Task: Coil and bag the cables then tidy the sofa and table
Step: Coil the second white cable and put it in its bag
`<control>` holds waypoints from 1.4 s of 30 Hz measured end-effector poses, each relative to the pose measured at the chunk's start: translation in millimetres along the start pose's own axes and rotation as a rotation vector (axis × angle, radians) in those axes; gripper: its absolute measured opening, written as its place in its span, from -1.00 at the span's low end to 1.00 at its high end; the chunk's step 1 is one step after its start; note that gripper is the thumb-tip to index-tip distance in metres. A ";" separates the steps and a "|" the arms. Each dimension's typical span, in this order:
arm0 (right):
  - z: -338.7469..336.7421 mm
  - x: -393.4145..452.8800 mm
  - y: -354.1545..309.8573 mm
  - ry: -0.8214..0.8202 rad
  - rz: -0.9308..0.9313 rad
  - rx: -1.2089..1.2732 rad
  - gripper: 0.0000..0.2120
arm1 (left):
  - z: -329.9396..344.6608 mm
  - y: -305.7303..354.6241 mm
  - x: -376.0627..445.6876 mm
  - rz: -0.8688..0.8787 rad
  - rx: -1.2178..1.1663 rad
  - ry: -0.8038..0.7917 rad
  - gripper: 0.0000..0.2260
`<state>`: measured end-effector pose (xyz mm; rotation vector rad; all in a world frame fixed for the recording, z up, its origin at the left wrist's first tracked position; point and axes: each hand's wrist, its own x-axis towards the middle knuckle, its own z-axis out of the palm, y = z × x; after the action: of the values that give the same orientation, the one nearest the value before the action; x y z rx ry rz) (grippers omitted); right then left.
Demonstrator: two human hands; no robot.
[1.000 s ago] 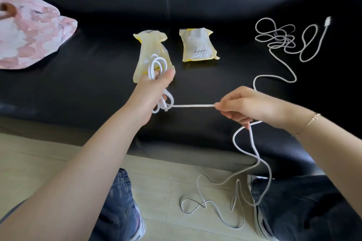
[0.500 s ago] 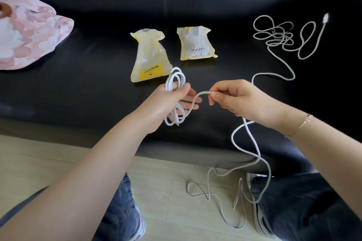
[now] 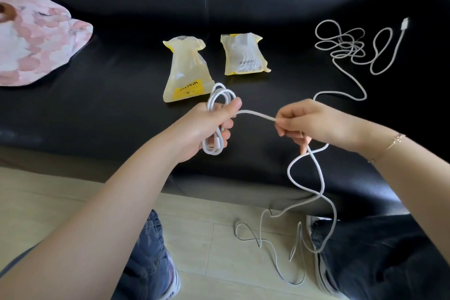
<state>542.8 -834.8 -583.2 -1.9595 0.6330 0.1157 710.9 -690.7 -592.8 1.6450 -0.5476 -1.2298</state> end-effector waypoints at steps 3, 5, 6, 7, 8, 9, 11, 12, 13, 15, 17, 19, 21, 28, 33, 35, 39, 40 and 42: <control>6.3 -1.6 -1.3 0.210 -0.240 -0.141 -0.77 | 1.0 -2.6 -0.5 0.018 0.165 -0.016 -0.68; 13.3 -1.3 -3.2 0.253 -0.367 -0.206 -0.79 | 1.7 -5.6 0.7 0.019 0.285 -0.021 -0.69; 16.5 -0.3 -2.4 0.263 -0.403 -0.225 -0.80 | 2.5 -7.2 1.0 0.012 0.334 -0.021 -0.71; 19.2 1.0 -1.5 0.277 -0.421 -0.240 -0.81 | 4.3 -7.8 1.0 0.008 0.364 -0.021 -0.73; 21.4 2.5 -0.4 0.300 -0.426 -0.250 -0.81 | 5.9 -8.9 1.5 0.012 0.363 -0.027 -0.74; 23.2 3.5 0.0 0.327 -0.426 -0.259 -0.82 | 8.0 -9.2 1.7 0.013 0.317 -0.036 -0.72; 24.9 5.1 -0.4 0.382 -0.410 -0.269 -0.81 | 10.5 -8.6 2.4 -0.015 0.088 -0.040 -0.70; 24.8 5.5 -1.2 0.398 -0.384 -0.263 -0.79 | 10.1 -7.5 2.9 -0.039 -0.049 -0.027 -0.71; 24.0 6.2 -1.8 0.400 -0.343 -0.246 -0.74 | 9.3 -6.3 3.9 -0.064 -0.172 -0.005 -0.71; 22.5 6.8 -2.6 0.366 -0.224 -0.174 -0.62 | 5.9 -2.4 6.0 -0.108 -0.435 0.054 -0.70; 21.5 8.1 -2.3 0.308 -0.119 -0.042 -0.56 | -2.3 3.5 7.4 -0.133 -0.726 0.165 -0.69; 20.1 9.6 -1.9 0.309 -0.079 0.055 -0.59 | -13.2 8.5 7.6 -0.080 -0.881 0.277 -0.72; 20.1 10.9 -2.0 0.343 -0.070 0.075 -0.64 | -19.0 10.4 4.3 -0.016 -0.845 0.289 -0.73; 30.7 7.4 -6.6 0.258 -0.087 0.035 -0.66 | 1.1 3.0 -1.5 0.063 -0.441 0.061 -0.79; 40.2 2.8 -8.7 0.121 -0.107 -0.039 -0.67 | 1.5 7.7 -2.3 0.096 -0.405 -0.065 -0.81; 42.0 2.7 -8.4 0.096 -0.103 -0.051 -0.67 | 4.8 7.8 -3.3 0.100 -0.383 -0.069 -0.89; 42.5 5.0 -7.4 0.092 -0.066 -0.027 -0.67 | 5.4 6.4 -0.3 0.092 -0.358 0.034 -0.85; 41.9 5.8 -6.7 0.096 -0.062 -0.018 -0.67 | 4.3 5.7 1.2 0.079 -0.368 0.072 -0.83; 40.5 7.0 -5.6 0.100 -0.059 0.011 -0.67 | 3.3 5.8 2.7 0.002 -0.468 0.132 -0.81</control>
<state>559.2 -800.6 -600.1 -1.9814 0.6390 -0.0226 710.1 -696.8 -589.0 1.3129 -0.1595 -1.1344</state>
